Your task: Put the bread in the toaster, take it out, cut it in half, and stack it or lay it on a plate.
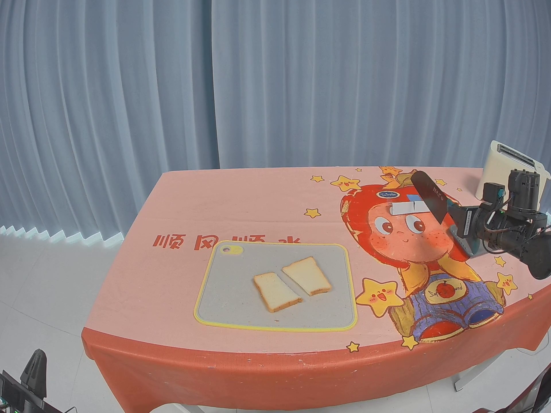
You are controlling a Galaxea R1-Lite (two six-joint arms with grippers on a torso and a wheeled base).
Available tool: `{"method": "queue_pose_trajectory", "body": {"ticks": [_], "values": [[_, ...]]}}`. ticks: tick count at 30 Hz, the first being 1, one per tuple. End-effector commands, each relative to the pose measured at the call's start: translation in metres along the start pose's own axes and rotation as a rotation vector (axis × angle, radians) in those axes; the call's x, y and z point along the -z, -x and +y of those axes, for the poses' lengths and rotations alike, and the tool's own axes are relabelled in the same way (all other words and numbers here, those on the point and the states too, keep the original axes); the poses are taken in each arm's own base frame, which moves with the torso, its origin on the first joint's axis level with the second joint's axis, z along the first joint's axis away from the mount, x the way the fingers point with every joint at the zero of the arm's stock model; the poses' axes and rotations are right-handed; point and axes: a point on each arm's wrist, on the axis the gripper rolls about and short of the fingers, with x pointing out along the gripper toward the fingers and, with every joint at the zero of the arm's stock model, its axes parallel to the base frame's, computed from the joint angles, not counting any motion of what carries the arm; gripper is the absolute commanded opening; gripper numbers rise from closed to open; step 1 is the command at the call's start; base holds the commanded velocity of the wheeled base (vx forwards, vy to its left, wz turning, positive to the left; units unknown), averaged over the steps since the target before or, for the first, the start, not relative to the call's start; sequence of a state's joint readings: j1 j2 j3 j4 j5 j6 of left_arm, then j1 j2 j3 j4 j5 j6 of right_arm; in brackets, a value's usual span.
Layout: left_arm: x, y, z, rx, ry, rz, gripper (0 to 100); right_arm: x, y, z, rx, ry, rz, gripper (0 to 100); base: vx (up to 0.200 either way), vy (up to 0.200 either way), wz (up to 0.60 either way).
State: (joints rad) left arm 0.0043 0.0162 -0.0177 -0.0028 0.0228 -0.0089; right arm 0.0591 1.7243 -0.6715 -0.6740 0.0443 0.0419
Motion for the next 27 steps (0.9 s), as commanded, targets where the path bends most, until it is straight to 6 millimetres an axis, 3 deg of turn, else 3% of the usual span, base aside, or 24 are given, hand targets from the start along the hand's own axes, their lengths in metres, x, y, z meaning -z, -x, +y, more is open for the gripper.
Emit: {"method": "queue_pose_trajectory", "body": {"ticks": [1, 27], "values": [[0.005, 0.000, 0.000, -0.001, 0.000, 0.001, 0, 0.004, -0.006, -0.001, 0.001, -0.001, 0.020, 0, 0.000, 0.000, 0.00], [0.005, 0.000, 0.000, -0.001, 0.000, 0.001, 0, 0.015, -0.015, 0.001, -0.004, 0.003, 0.065, 0, 0.000, 0.000, 0.00]]}}
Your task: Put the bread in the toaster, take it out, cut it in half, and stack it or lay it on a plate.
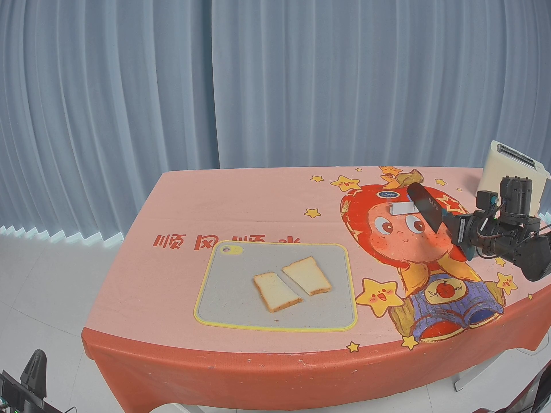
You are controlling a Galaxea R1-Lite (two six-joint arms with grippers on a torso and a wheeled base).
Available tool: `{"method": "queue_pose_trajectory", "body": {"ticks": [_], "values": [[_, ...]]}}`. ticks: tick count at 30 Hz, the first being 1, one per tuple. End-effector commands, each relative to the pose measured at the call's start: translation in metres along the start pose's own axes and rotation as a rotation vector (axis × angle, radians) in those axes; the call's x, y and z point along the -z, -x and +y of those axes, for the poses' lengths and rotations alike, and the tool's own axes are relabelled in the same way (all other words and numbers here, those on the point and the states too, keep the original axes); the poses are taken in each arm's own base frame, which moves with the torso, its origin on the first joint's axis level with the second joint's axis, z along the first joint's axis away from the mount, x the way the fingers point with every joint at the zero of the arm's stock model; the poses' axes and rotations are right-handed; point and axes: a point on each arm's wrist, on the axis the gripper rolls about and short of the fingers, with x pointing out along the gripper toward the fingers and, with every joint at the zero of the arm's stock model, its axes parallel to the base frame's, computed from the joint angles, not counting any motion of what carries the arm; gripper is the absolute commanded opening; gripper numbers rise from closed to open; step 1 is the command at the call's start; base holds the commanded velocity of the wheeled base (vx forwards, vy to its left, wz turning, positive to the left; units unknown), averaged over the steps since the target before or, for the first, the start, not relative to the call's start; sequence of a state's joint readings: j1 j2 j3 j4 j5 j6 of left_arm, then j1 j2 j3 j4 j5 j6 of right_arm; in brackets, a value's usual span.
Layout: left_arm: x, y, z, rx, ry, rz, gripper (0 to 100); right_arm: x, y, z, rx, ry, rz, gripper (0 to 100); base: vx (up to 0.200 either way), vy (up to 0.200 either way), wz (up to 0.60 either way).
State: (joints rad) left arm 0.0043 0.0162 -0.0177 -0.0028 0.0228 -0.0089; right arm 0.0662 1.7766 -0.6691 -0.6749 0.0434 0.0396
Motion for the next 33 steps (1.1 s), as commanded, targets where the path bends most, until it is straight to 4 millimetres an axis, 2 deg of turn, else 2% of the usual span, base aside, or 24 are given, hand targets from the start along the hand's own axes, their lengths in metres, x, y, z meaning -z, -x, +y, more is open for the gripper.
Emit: {"method": "queue_pose_trajectory", "body": {"ticks": [1, 33], "values": [[0.0052, -0.0001, 0.0000, -0.001, 0.000, 0.001, 0, 0.0031, -0.0033, 0.0001, 0.000, 0.000, 0.014, 0, 0.000, 0.000, 0.00], [0.0052, -0.0001, 0.0000, -0.001, 0.000, 0.001, 0, 0.0091, -0.0069, 0.0013, 0.008, 0.000, 0.038, 0, 0.000, 0.000, 0.00]]}}
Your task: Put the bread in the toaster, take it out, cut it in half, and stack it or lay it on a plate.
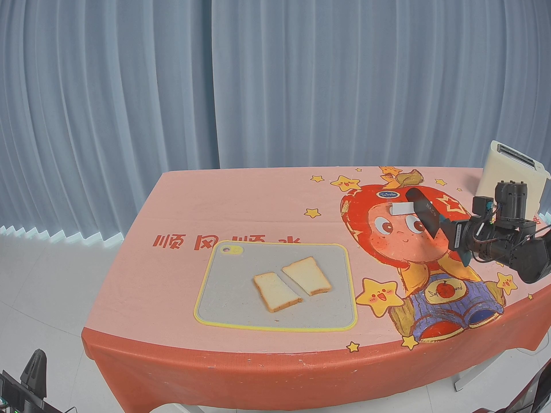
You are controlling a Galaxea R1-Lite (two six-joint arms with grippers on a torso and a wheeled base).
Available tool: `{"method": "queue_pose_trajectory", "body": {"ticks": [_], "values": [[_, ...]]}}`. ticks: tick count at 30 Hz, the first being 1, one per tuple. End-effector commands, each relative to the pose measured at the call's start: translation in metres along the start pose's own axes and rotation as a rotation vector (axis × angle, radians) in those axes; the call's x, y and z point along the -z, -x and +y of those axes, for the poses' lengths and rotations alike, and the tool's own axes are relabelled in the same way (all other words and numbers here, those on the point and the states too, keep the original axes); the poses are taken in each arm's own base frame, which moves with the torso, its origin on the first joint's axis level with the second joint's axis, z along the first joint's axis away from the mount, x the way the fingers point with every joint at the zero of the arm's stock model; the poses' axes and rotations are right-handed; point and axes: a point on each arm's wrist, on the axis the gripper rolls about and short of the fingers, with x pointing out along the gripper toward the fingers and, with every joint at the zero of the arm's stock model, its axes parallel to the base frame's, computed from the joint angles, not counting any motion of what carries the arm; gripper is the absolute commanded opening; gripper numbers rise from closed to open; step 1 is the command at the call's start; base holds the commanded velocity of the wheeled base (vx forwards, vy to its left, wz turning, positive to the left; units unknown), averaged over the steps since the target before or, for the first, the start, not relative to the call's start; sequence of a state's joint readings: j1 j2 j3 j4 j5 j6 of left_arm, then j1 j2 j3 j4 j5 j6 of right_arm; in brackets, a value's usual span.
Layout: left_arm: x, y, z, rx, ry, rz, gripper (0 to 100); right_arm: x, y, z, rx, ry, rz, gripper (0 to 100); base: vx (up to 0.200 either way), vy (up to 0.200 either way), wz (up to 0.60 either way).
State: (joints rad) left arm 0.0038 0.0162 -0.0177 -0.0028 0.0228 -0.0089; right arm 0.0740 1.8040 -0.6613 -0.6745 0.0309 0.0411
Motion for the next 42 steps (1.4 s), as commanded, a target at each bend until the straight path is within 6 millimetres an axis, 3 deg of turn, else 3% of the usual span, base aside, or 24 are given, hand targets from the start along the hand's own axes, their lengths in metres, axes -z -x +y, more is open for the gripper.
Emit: {"method": "queue_pose_trajectory", "body": {"ticks": [1, 7, 8, 27, 33, 42], "values": [[0.005, 0.000, 0.000, -0.003, 0.000, 0.001, 0, 0.001, -0.001, 0.000, -0.001, 0.000, 0.006, 0, 0.000, 0.000, 0.00], [0.005, 0.000, 0.000, -0.001, 0.000, 0.001, 0, 0.002, -0.001, 0.000, 0.001, -0.001, 0.007, 0, 0.000, 0.000, 0.00], [0.005, 0.000, 0.000, -0.001, 0.000, 0.001, 0, 0.002, -0.001, 0.000, 0.001, -0.001, 0.009, 100, 0.000, 0.000, 0.00], [0.005, 0.000, 0.000, -0.001, 0.000, 0.001, 0, -0.001, 0.002, 0.000, -0.001, -0.001, -0.007, 100, 0.000, 0.000, 0.00], [0.005, 0.000, 0.000, -0.001, 0.000, 0.001, 0, -0.008, 0.002, 0.001, -0.003, 0.000, -0.088, 100, 0.000, 0.000, 0.00], [0.005, 0.000, 0.000, -0.001, 0.000, 0.001, 0, -0.016, 0.018, 0.005, -0.016, 0.008, -0.153, 100, 0.000, 0.000, 0.00]]}}
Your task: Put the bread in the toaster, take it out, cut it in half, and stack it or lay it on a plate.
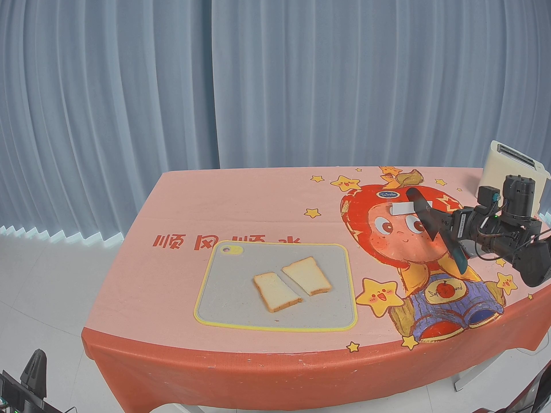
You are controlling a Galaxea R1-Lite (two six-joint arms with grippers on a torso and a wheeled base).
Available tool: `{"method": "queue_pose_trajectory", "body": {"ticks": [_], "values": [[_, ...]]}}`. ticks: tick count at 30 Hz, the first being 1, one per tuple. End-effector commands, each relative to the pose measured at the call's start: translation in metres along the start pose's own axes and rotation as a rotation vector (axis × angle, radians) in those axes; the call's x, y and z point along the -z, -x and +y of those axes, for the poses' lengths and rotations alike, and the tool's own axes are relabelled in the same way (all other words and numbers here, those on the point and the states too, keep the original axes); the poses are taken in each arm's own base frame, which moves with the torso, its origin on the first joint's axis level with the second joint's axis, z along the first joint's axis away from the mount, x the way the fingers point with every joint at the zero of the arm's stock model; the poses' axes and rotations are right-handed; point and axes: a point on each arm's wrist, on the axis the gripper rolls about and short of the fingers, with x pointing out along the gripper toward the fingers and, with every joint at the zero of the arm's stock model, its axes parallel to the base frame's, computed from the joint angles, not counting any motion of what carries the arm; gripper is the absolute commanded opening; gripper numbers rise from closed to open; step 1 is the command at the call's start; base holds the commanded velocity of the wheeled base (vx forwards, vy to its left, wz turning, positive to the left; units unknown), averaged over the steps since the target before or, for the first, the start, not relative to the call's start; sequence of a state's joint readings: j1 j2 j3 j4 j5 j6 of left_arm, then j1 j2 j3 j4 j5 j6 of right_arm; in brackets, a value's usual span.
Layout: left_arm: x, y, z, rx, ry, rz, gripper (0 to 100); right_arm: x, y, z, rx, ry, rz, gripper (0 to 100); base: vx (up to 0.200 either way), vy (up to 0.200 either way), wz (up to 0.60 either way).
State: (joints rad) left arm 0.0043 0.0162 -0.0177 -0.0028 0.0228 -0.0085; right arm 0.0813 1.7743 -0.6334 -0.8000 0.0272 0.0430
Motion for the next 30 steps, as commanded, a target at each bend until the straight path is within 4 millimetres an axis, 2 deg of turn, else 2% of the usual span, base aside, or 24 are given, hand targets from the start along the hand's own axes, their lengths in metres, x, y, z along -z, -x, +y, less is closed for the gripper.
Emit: {"method": "queue_pose_trajectory", "body": {"ticks": [1, 22, 27, 30], "values": [[0.005, 0.000, 0.000, -0.001, 0.001, 0.001, 0, -0.008, 0.010, 0.003, -0.011, 0.004, -0.035, 100, 0.000, 0.000, 0.00], [0.005, 0.000, 0.000, -0.001, 0.001, 0.001, 0, -0.023, 0.052, 0.027, -0.093, 0.029, -0.124, 100, 0.000, 0.000, 0.00], [0.005, 0.000, 0.000, -0.001, 0.001, 0.001, 0, -0.023, 0.063, 0.035, -0.126, 0.038, -0.129, 100, 0.000, 0.000, 0.00], [0.005, 0.000, 0.000, -0.001, 0.001, 0.001, 0, -0.017, 0.072, 0.047, -0.180, 0.053, -0.076, 100, 0.000, 0.000, 0.00]]}}
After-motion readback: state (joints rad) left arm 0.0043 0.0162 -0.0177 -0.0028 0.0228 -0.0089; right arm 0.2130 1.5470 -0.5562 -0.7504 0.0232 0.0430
